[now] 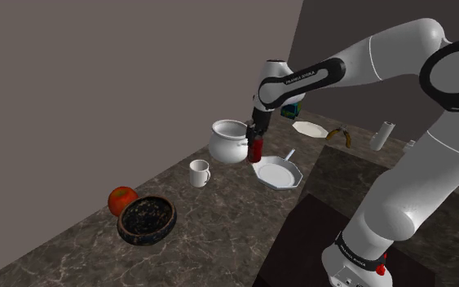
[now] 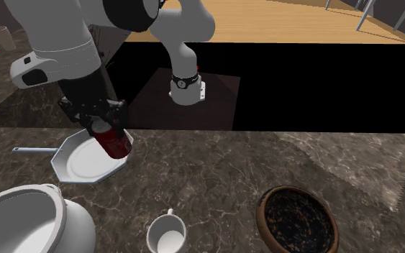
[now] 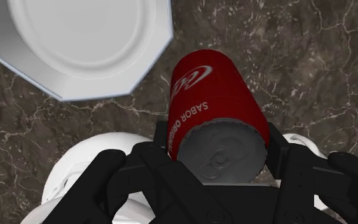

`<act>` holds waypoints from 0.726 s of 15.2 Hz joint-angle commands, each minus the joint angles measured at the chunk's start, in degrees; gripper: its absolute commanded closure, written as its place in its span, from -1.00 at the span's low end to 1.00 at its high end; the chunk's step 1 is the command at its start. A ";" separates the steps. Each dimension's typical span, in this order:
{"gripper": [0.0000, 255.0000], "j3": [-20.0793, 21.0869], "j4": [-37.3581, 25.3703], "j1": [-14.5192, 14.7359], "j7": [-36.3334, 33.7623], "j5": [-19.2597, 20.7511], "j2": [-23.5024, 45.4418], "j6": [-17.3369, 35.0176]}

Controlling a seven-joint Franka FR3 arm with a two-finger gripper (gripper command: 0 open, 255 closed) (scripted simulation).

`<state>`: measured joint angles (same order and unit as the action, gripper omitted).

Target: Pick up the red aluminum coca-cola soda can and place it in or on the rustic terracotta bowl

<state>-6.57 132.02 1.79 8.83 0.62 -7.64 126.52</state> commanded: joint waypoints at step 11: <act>1.00 6.75 -4.41 5.13 -11.50 -0.57 0.62 -3.81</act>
<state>-0.88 128.32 6.11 -0.80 0.15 -7.77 122.64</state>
